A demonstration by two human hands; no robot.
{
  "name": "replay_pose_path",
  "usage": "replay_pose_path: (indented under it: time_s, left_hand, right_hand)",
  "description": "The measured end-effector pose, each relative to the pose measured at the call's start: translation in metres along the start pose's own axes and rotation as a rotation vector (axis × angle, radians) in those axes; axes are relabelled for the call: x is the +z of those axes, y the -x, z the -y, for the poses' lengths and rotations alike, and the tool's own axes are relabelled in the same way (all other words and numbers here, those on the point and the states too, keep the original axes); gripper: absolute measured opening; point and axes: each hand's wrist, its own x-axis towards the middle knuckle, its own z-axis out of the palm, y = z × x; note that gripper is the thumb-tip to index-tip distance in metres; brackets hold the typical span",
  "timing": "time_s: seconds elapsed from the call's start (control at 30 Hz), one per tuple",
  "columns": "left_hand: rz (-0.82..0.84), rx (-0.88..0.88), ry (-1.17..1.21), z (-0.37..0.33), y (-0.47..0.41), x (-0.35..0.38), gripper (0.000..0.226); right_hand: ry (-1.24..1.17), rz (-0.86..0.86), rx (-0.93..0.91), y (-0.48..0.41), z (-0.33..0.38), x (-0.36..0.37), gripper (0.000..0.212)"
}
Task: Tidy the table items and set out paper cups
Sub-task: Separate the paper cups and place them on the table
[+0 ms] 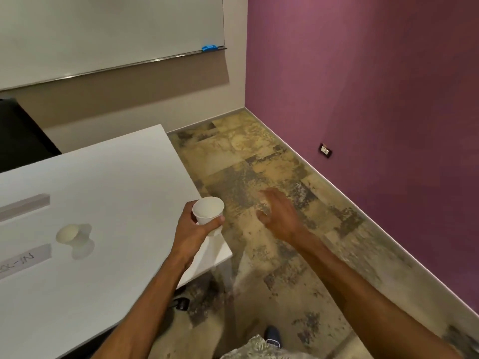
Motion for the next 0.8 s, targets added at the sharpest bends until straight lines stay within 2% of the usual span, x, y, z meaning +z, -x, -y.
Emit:
replay_pose_path:
  time_s: [0.2,0.43,0.8]
  left_hand:
    - [-0.033,-0.021,0.008,-0.019,-0.039,0.079,0.077]
    - [-0.046,-0.043,-0.039,-0.031,-0.103,0.125,0.079]
    - [-0.133,0.004,-0.097,-0.054,-0.280,0.161,0.071]
  right_hand:
    - [0.029,0.008,-0.059,-0.037,-0.072,-0.048,0.056]
    - [0.046,0.015,-0.087,-0.103,-0.130,-0.066,0.056]
    - [0.037,0.154,-0.072,-0.297,-0.179,-0.054,0.062]
